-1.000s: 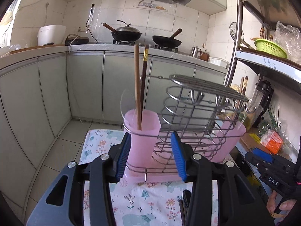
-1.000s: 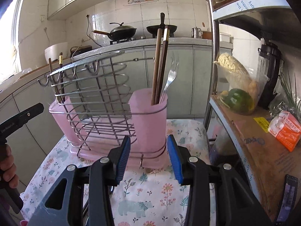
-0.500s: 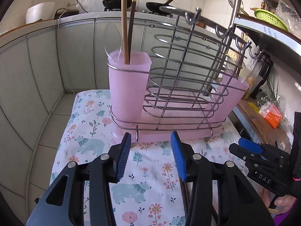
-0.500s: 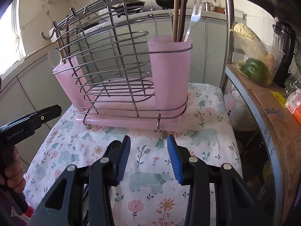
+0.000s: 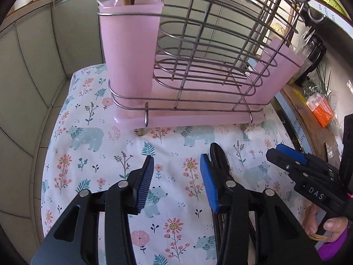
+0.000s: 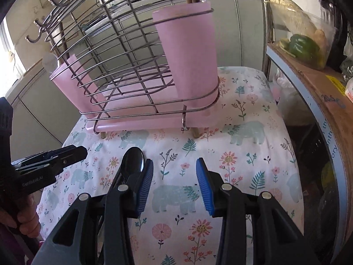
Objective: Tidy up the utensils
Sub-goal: 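Grasp a dark chopstick with the left tool while the right tool grasps a black spoon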
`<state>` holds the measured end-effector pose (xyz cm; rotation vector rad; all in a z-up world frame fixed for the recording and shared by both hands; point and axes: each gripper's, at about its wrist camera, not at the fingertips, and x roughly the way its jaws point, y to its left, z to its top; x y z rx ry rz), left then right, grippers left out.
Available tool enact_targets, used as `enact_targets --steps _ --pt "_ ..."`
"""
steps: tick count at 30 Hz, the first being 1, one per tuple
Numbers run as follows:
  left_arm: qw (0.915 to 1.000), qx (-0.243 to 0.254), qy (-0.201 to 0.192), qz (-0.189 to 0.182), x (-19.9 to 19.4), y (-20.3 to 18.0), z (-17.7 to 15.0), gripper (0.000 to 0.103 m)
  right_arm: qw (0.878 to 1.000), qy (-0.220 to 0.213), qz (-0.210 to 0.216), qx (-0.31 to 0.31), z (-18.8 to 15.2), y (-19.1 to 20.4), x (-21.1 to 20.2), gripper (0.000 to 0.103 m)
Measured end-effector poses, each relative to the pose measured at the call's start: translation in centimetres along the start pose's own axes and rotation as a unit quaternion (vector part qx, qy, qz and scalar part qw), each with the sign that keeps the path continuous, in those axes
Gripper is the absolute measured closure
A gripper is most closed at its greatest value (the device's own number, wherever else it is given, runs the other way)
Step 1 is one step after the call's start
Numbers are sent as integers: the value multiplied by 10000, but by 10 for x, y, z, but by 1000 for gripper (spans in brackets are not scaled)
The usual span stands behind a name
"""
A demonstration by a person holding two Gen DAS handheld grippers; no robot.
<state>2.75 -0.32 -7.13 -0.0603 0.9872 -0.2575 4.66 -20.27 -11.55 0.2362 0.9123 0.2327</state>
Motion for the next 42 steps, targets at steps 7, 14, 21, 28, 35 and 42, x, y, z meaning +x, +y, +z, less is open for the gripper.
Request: enact_targets --steps 7,14,21,28,35,42 --pt "9965 -42 785 -300 21 -5 2 74 9978 271 409 447 0 -17 7 67" --pt "9882 61 1414 -592 38 -19 2 87 9956 395 661 530 -1 -16 10 67" --pt "9842 93 1622 -700 52 -27 1 93 9956 422 659 517 -2 -14 12 67" --pt "9803 -273 1720 -937 56 -22 2 98 9955 463 666 480 -4 -11 15 67" --pt "9843 -497 1550 -676 46 -1 6 98 9950 525 721 457 -5 -6 17 67" --pt "9872 -570 1438 -401 32 21 12 98 9852 913 1256 725 -6 -4 29 67"
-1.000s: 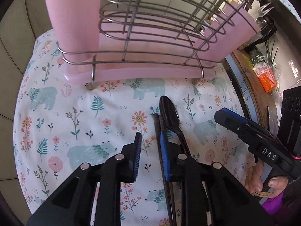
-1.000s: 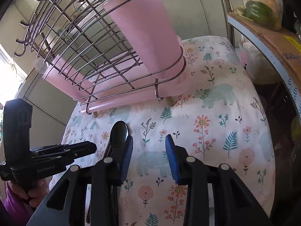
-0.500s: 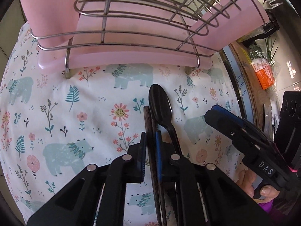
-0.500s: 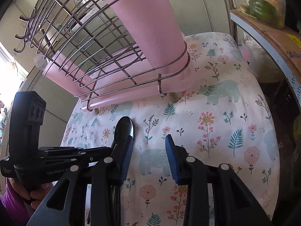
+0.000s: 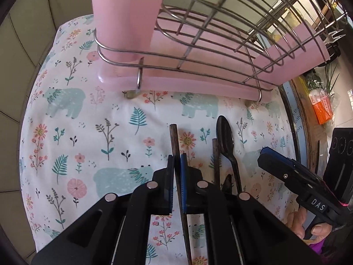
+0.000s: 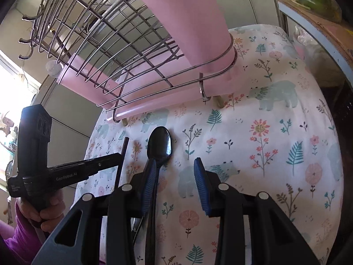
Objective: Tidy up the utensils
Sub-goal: 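Grasp a dark chopstick with the left tool while the right tool grasps a black spoon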
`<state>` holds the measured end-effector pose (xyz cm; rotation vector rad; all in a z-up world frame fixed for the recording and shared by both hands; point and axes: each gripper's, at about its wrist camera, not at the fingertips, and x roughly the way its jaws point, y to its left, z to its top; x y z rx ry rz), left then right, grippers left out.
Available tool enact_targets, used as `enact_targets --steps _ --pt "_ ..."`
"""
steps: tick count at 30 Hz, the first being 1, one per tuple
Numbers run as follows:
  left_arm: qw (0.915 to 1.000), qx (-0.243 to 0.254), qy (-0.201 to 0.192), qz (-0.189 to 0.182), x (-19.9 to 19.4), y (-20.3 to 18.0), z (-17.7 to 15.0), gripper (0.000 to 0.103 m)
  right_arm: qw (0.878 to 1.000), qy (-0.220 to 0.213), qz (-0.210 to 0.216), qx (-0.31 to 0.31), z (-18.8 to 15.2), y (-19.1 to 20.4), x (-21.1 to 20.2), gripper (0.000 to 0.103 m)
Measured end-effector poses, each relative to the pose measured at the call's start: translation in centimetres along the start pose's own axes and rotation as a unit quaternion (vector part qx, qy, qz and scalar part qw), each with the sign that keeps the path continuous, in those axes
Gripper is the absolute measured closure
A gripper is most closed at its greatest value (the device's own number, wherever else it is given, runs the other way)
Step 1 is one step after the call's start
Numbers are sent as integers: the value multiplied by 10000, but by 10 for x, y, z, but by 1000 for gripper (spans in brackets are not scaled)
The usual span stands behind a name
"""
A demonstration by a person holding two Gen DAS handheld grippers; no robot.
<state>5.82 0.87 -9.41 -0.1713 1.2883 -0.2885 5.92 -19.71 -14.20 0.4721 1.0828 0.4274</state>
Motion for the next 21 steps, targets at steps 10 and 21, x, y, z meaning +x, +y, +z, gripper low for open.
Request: enact_targets --steps 10,21 --pt "9988 -51 491 39 11 7 17 90 9991 296 256 180 3 1 12 67" --pt "9981 -6 605 107 35 -18 32 90 9960 834 265 177 21 4 30 71"
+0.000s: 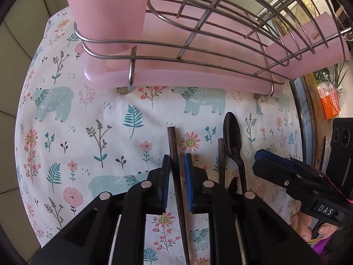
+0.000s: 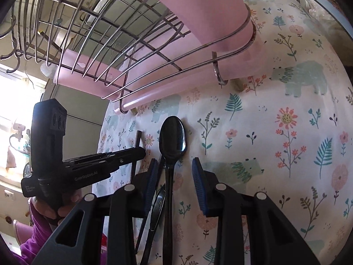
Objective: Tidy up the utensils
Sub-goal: 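Grasp a dark chopstick with the left tool while the right tool grasps a black spoon, then lift the chopstick and spoon and lower them into the tall pink cup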
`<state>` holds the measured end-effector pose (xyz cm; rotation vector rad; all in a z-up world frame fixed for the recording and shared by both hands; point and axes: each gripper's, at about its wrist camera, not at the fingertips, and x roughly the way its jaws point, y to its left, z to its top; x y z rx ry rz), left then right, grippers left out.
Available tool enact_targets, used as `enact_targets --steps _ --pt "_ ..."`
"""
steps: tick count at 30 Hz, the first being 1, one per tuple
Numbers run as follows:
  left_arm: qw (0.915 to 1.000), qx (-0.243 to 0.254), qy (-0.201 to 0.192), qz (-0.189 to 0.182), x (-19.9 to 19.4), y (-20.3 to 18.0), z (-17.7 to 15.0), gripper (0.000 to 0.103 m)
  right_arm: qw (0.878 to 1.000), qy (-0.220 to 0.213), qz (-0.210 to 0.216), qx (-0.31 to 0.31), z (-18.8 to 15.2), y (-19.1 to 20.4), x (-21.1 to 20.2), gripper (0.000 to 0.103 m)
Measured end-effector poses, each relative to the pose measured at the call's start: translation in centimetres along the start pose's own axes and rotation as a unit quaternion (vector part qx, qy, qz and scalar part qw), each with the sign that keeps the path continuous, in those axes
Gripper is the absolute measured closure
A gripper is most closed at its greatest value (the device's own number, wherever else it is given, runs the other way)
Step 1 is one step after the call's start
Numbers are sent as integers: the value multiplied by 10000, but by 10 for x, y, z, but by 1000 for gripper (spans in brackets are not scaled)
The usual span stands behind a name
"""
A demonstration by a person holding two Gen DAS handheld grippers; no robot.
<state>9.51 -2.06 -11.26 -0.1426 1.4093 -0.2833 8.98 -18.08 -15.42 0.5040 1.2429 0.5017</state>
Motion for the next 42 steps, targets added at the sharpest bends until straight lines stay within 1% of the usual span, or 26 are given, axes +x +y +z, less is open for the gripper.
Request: enact_targets --steps 3,7,9,10,11,14,17,18,19,21,26,29,32,35,40,42 --pt "10000 13 -14 -41 -1 3 -1 90 9996 149 -165 -183 2 9 7 71" --pt "10000 15 -14 -60 -2 3 -2 90 9978 350 -390 -416 3 20 18 75" --pt "10000 18 -14 -77 -2 2 -2 90 9967 418 -502 -475 3 23 24 86" --pt "10000 19 -17 -90 -2 3 -2 90 9967 431 -505 -477 3 24 27 90" --pt "9999 13 -19 -101 -1 3 -3 90 9966 416 -513 -489 2 25 28 90" --pt "9999 -7 -20 -166 0 7 -3 90 9967 335 -517 -524 1 28 29 90" --pt "9997 15 -65 -243 -3 12 -4 90 9977 200 -412 -498 -2 28 25 91" --pt "9997 37 -131 -222 -5 13 -6 91 9980 152 -380 -491 -2 28 22 91" --pt "9996 84 -199 -181 -7 15 -7 96 9982 94 -348 -478 -3 28 20 91" --pt "9990 172 -378 -137 -14 16 -11 96 9986 -49 -259 -468 -5 25 9 91" --pt "9951 271 -914 -281 -41 21 -23 98 9981 -437 -83 -431 -9 23 -13 92" --pt "9902 303 -1292 -426 -62 24 -32 98 9961 -720 37 -502 -12 25 -29 92" --pt "9822 371 -1775 -491 -86 26 -42 98 9923 -1064 32 -639 -16 32 -48 92" --pt "9717 380 -2256 -593 -109 28 -51 98 9877 -1380 38 -732 -21 35 -67 92" --pt "9540 341 -2856 -841 -140 27 -64 98 9780 -1875 32 -915 -25 42 -102 92" --pt "9475 327 -3058 -880 -151 27 -68 98 9743 -2019 28 -994 -27 46 -111 92"
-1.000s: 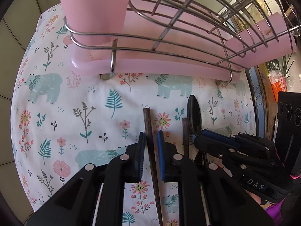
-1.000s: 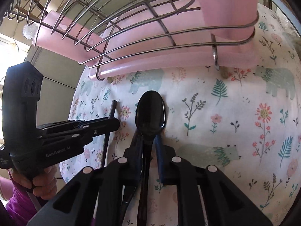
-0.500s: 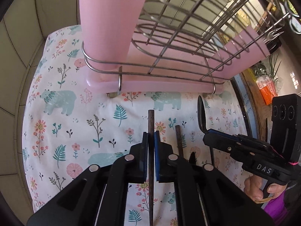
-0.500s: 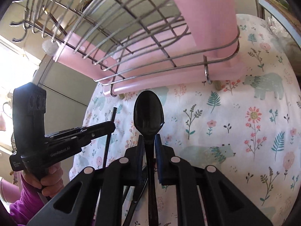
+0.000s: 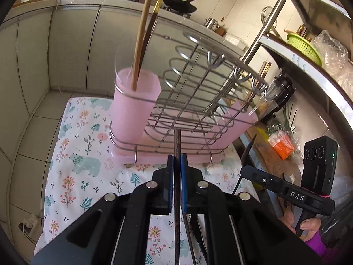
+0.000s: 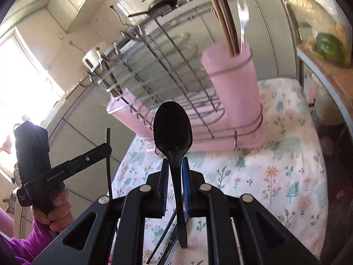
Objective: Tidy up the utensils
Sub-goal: 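Lift the chopstick and spoon and lower them into the tall pink cup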
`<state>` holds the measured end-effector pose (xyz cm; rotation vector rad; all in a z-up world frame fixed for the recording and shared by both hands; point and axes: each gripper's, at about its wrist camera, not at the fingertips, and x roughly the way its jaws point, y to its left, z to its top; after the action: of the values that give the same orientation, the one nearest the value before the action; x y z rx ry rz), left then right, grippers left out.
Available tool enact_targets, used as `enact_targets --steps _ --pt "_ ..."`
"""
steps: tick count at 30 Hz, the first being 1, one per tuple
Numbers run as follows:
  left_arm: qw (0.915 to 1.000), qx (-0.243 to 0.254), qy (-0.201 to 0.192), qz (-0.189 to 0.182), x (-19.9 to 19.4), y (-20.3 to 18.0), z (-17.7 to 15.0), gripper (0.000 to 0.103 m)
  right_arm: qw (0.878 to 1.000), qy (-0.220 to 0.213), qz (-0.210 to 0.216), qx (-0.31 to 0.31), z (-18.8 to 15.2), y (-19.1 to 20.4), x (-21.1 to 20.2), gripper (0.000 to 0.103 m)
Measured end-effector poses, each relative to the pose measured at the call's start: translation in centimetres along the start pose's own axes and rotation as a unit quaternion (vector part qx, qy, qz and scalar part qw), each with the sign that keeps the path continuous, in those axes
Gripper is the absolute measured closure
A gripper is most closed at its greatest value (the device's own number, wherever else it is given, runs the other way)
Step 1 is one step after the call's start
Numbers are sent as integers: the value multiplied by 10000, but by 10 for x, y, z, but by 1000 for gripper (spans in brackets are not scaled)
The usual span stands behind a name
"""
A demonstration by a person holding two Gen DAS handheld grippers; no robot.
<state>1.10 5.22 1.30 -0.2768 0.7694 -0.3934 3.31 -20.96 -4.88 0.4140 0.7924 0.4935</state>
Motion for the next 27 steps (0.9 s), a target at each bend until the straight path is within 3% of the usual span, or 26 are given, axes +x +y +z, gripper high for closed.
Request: enact_targets --steps 11,27 --pt "9920 -46 -1259 -29 -41 -14 43 98 9961 -809 -98 -332 41 25 -37 92" --pt "9819 -176 -1884 -116 -54 -19 87 98 9761 -2042 -472 -569 108 34 -96 92"
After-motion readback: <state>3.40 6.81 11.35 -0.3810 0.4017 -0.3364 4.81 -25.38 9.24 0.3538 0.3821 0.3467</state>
